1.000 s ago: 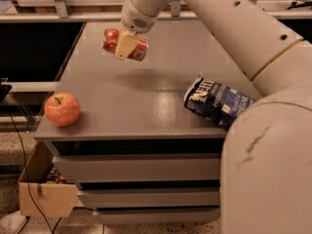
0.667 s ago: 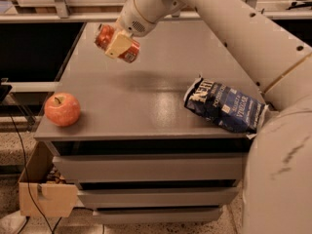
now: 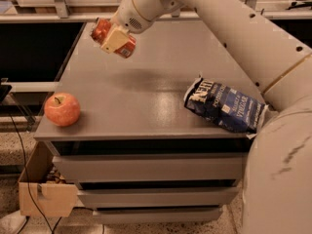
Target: Place coke can upright
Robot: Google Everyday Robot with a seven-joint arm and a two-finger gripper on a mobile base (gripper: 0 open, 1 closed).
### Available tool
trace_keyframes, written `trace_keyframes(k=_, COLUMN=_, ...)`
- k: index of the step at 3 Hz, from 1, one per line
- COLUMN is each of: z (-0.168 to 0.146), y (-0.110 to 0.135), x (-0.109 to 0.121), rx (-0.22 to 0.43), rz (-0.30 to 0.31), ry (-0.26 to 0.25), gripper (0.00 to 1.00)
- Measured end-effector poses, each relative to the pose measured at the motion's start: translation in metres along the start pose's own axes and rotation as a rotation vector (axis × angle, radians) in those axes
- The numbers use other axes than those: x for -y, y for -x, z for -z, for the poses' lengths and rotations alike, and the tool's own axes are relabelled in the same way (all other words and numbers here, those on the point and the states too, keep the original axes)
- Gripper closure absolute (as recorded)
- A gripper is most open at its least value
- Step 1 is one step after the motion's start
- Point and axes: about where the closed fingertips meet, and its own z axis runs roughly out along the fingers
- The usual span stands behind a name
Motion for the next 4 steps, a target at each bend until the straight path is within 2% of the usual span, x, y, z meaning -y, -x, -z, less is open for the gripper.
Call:
trace_keyframes(k=1, z=-0.003, y=-0.001, x=0.001, rx=0.023, rz=-0.016, ry=-0.032, gripper=1.0)
trace_keyframes(k=3, z=-0.032, y=-0.009, x=-0.011, rx=0.194, rz=-0.114, ry=-0.153, gripper=1.0)
trace_keyframes(k=4, z=-0.039, y=-0.004, x=0.0, rx=0.318, rz=-0.147, ry=-0.234, gripper=1.0)
